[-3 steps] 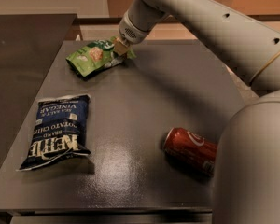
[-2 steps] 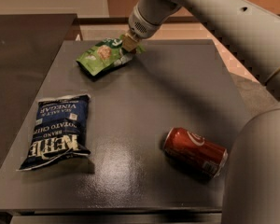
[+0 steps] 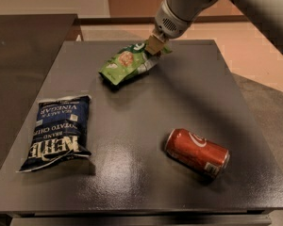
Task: Move green rice chip bag near coke can
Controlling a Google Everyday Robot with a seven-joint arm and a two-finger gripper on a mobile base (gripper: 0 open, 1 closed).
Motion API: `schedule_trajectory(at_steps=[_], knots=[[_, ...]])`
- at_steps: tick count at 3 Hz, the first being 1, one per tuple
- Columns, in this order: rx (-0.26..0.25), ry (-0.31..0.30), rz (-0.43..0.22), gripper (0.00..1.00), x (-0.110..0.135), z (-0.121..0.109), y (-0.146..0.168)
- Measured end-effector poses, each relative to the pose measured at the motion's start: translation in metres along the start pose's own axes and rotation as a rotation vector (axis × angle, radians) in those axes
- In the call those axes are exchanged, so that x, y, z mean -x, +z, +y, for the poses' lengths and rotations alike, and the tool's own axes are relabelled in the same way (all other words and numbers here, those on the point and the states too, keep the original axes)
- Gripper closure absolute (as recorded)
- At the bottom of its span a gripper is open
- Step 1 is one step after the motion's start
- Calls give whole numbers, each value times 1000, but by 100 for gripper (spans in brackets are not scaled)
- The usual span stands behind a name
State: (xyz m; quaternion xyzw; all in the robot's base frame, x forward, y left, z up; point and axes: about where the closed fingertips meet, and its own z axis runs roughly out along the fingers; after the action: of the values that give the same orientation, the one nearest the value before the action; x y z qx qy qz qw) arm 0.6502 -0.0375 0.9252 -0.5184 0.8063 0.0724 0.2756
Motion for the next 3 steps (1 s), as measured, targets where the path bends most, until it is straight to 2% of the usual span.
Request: schedule_trajectory(at_steps=[2, 3], knots=[[26, 106, 44, 100, -67, 39, -52], [36, 141, 64, 100, -91, 54, -63]])
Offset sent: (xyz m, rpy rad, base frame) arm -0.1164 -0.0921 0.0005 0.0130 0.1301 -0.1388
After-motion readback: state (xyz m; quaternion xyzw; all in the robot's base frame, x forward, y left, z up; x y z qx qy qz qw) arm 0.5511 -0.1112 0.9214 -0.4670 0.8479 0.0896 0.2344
